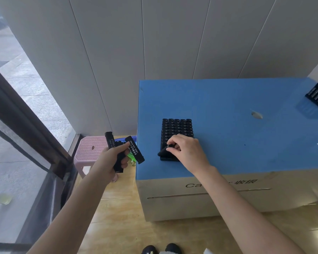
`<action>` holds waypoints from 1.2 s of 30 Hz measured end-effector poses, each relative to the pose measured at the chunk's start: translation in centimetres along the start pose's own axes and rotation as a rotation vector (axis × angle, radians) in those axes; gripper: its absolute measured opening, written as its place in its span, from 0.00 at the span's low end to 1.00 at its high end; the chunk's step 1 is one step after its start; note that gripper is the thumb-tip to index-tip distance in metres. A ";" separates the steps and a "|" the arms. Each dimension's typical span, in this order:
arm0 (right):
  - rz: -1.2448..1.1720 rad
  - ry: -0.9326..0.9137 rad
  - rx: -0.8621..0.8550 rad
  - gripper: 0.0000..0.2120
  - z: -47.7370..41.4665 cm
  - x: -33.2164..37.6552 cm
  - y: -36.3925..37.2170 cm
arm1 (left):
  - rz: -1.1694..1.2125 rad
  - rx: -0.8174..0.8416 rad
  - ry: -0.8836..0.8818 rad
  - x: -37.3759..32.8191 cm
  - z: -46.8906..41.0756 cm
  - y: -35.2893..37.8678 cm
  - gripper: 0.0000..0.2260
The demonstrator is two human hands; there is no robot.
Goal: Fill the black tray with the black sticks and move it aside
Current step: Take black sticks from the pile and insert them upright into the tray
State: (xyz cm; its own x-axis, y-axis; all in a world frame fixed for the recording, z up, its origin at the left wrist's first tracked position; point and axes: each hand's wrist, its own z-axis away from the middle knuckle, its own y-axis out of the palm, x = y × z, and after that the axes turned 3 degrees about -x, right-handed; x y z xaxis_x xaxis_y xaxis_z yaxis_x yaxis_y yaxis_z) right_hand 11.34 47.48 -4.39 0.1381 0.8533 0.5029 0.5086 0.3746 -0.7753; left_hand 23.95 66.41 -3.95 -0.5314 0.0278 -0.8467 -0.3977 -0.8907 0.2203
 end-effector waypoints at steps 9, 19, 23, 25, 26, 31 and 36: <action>0.057 -0.054 0.102 0.06 -0.6 0.1 0.4 | -0.006 0.000 0.011 0.2 0.2 0.5 0.06; 0.124 -0.148 -0.026 0.07 0.3 0.7 1.0 | -0.020 -0.005 0.025 0.3 0.5 1.8 0.04; -0.166 -0.074 0.067 0.21 1.7 1.8 0.8 | -0.016 0.036 0.018 0.4 0.9 2.4 0.06; -0.224 -0.131 0.137 0.24 2.5 2.1 0.9 | -0.022 0.057 0.001 0.5 1.0 2.9 0.07; -0.215 -0.168 0.140 0.23 2.8 2.2 1.0 | -0.036 0.061 -0.011 0.6 1.1 3.2 0.07; -0.151 -0.358 -0.032 0.08 3.4 1.7 0.9 | -0.074 0.134 -0.068 1.5 1.1 4.7 0.07; -0.343 -0.101 -0.283 0.09 3.3 0.4 -1.5 | -0.089 0.159 -0.108 1.7 0.7 4.4 0.07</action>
State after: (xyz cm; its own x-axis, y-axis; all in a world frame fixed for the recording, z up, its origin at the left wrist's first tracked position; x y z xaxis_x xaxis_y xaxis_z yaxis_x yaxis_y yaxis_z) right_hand 7.83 48.49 -4.26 -0.1551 0.7335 0.6618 0.7244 0.5399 -0.4286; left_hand 20.76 62.85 -4.13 -0.5625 0.1591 -0.8113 -0.5553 -0.7998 0.2281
